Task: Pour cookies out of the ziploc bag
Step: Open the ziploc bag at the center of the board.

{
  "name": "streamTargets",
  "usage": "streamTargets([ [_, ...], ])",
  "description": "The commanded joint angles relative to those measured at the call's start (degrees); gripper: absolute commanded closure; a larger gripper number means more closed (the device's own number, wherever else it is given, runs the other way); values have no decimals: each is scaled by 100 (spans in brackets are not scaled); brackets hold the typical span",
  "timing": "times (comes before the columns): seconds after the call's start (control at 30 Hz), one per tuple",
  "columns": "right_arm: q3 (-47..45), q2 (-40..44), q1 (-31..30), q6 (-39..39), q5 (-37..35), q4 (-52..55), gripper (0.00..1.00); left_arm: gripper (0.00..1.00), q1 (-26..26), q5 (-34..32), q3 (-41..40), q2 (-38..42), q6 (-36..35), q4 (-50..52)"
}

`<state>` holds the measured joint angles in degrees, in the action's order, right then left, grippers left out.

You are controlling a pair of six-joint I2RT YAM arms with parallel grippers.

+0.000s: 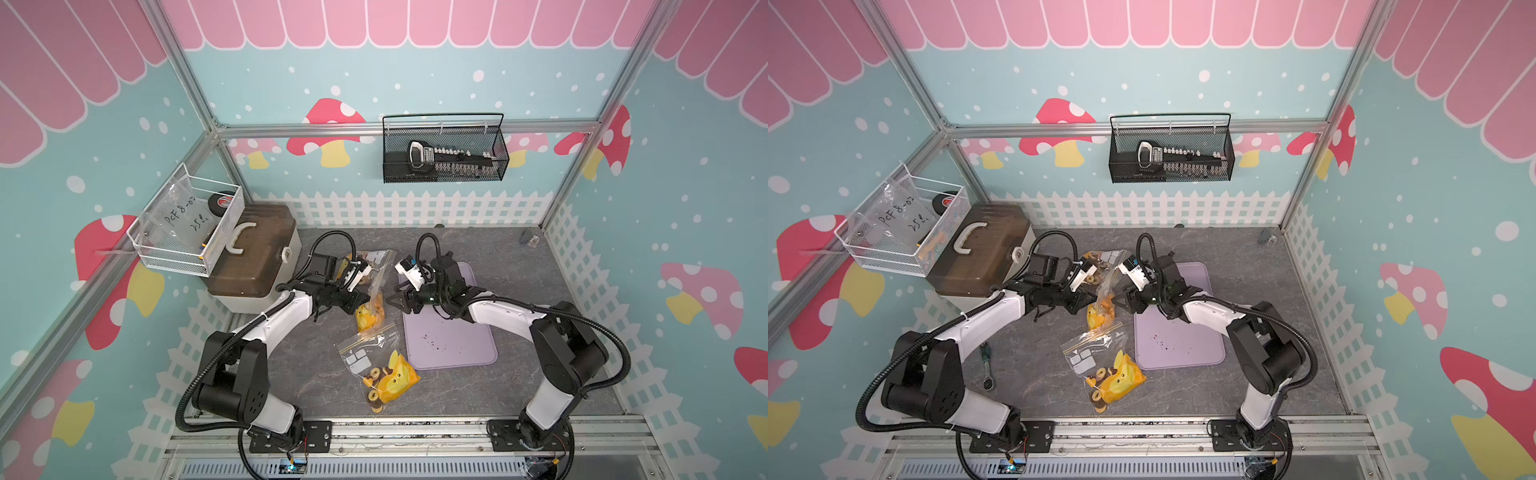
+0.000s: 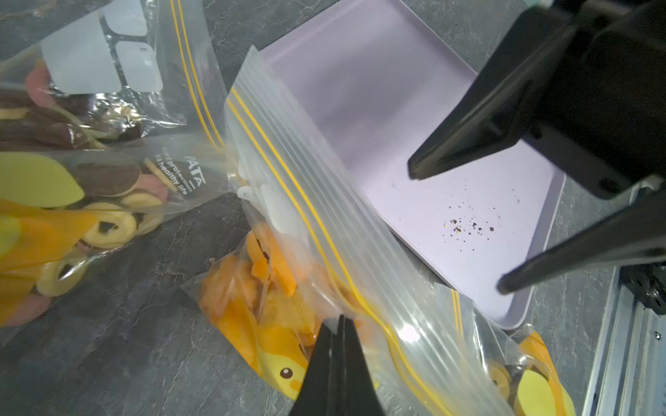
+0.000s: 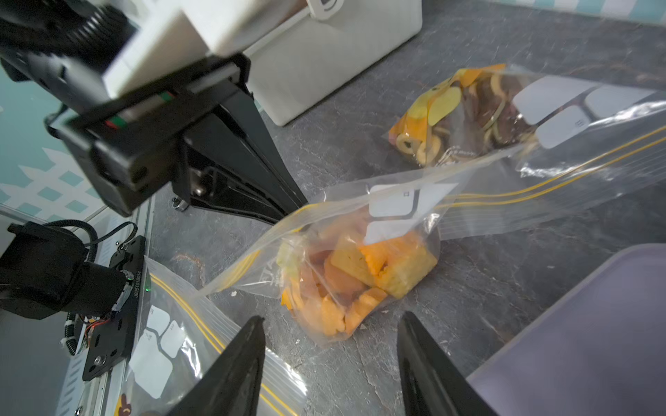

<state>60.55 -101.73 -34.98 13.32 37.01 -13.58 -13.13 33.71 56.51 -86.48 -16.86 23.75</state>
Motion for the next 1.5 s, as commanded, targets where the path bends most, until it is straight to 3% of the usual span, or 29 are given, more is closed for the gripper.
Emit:
streamTargets([
  [0.0, 321, -295, -104, -114, 373, -3, 42, 100, 38, 141, -61, -10, -53, -119],
  [0.5, 832, -1169, -299, 152, 563, -290, 49, 100, 38, 161, -48, -49, -45, -112],
  [0.67, 901, -1291, -301, 264, 593, -405, 64, 100, 38, 177, -52, -53, -45, -114],
  [0.83, 958, -1337, -303, 416, 682, -505, 91, 100, 38, 154, -53, -62, -45, -107],
  [0.93, 918, -1282, -301, 444, 608, -514, 100, 100, 38, 81, -47, -62, -58, -82],
  [1.47, 437, -925, -46, 601, 55, -575, 100, 100, 38, -392, -49, 43, -117, 225],
])
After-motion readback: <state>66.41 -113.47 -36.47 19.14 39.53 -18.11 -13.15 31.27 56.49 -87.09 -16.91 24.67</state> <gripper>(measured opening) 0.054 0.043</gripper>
